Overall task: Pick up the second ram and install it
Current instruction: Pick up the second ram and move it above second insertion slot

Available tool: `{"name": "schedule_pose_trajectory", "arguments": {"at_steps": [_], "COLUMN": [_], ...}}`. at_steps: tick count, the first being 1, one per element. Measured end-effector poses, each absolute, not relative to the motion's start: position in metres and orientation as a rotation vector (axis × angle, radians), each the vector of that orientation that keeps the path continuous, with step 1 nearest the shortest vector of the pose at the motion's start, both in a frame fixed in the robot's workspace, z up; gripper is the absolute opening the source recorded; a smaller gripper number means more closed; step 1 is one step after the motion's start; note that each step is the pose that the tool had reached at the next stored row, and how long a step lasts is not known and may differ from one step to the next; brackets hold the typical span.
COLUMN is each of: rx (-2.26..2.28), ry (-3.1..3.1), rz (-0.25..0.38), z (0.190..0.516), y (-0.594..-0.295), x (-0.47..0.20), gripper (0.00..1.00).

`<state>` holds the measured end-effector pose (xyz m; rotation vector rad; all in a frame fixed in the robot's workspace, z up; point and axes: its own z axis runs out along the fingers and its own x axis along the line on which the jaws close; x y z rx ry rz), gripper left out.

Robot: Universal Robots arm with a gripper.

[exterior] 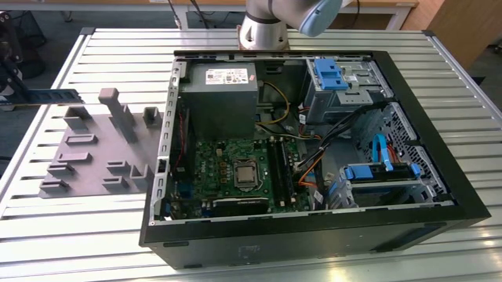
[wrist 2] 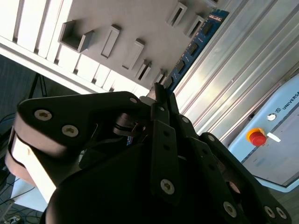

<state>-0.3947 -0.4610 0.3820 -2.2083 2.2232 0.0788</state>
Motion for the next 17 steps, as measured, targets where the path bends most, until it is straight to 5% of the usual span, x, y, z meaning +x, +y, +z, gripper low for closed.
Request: {"name": "schedule_pose_trajectory", "arguments": {"at_steps": [17], "rx": [-2.208], "ry": [2.223], "rz": [0.079], "z": [0.3821], "y": [-0.4610], "x": [-0.3878], "gripper": [0.14]}}
